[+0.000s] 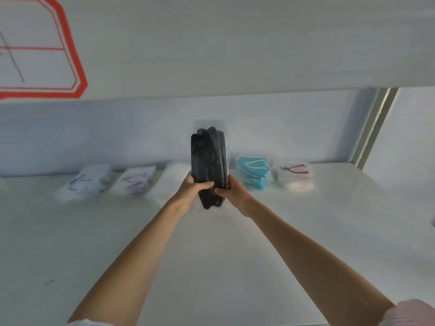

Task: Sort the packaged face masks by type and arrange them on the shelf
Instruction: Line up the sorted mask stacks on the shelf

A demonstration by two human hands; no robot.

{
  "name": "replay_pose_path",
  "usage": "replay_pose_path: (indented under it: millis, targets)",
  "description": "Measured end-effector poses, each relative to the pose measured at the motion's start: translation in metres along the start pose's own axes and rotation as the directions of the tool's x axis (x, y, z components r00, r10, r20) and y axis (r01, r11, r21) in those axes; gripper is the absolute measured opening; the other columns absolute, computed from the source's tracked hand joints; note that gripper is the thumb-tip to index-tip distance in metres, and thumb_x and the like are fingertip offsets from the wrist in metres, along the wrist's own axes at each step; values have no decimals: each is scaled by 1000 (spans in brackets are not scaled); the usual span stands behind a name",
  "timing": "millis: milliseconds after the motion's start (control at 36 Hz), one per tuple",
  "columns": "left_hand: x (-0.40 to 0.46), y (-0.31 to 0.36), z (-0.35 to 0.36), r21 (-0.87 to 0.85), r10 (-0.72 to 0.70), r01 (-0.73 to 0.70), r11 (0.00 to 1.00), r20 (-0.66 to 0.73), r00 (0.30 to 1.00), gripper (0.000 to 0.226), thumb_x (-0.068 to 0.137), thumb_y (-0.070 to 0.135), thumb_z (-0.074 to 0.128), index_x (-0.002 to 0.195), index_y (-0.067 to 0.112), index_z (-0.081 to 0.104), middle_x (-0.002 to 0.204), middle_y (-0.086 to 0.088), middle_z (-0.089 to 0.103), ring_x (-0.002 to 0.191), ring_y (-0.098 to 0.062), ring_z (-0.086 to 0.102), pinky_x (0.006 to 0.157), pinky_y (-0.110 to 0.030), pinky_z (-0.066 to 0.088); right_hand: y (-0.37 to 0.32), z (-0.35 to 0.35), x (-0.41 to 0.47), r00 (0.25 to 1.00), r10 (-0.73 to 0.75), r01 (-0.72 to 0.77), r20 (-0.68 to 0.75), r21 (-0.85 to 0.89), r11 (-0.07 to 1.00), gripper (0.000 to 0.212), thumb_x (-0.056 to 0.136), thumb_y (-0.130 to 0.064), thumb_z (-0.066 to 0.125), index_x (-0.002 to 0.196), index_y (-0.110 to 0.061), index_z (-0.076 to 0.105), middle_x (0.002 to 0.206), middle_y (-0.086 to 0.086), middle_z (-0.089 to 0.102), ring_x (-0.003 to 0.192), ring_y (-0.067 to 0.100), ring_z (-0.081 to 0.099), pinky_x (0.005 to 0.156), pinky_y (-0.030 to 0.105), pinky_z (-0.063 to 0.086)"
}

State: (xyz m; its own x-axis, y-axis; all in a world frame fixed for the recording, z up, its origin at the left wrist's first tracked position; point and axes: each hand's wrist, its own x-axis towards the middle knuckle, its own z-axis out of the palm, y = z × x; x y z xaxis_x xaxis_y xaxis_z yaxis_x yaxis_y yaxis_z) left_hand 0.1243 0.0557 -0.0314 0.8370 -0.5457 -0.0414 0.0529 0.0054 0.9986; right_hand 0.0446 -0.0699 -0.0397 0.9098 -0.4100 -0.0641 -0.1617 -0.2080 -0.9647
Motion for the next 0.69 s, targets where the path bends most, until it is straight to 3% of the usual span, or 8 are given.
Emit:
replay_pose_path:
  millis: [56, 111, 194, 278, 417, 583, 694]
  targets:
    - [-5, 9, -2, 39, 63, -65, 997, 60, 996, 47, 81, -1, 70, 125, 4, 53, 117, -10, 68, 101, -16, 66, 83, -24, 50, -4, -2, -8, 995, -93, 94, -33, 2, 996, 32, 88, 1, 61, 114, -9, 46, 88, -4, 55, 91, 17, 55, 66, 14, 46]
    - [-9, 22, -3, 21, 114, -117, 993, 102, 988, 39, 83, 9, 71, 120, 9, 58, 113, -6, 71, 102, -15, 67, 84, -22, 50, -7, -5, -13, 984, -163, 161, -68, -27, 987, 29, 89, 2, 59, 108, -12, 42, 83, -10, 49, 82, 10, 50, 59, 10, 43]
    - [-10, 39, -2, -73, 195, -191, 979, 41, 980, 59, 74, 30, 79, 125, 11, 57, 116, -4, 70, 108, -18, 66, 92, -29, 51, -9, -6, -20, 975, -214, 208, -65, -90, 974, 27, 90, -2, 58, 108, -12, 40, 88, -7, 48, 81, 10, 47, 54, 10, 42]
    - [-13, 40, 6, -103, 231, -238, 966, -73, 970, 60, 66, 27, 81, 120, 12, 58, 113, -5, 71, 104, -20, 68, 88, -32, 54, -1, -4, -26, 968, -249, 244, -35, -102, 964, 32, 88, 0, 56, 113, -8, 40, 102, 4, 48, 90, 17, 49, 59, 14, 43]
    - [-24, 15, 26, -55, 212, -224, 973, -163, 964, 53, 61, 31, 81, 108, 18, 59, 107, -5, 70, 99, -21, 67, 81, -32, 55, 16, 10, -33, 981, -187, 190, -48, 61, 980, 45, 83, -4, 66, 111, -13, 32, 116, 15, 51, 107, 31, 55, 74, 39, 58]
    - [-23, 27, 32, -56, 310, -328, 943, -213, 927, 49, 69, 40, 75, 108, 17, 55, 106, -8, 68, 95, -19, 66, 82, -33, 56, 13, 14, -35, 968, -226, 242, -110, 165, 956, 56, 83, -9, 70, 121, -18, 29, 125, 8, 50, 112, 22, 53, 82, 34, 57]
    - [-27, 12, 35, -29, 305, -317, 948, -211, 929, 41, 69, 50, 69, 99, 24, 56, 103, -4, 66, 98, -20, 63, 82, -31, 51, 24, 16, -35, 977, -199, 208, -70, 143, 968, 63, 86, -7, 67, 132, -13, 26, 122, 4, 48, 110, 20, 52, 71, 24, 57]
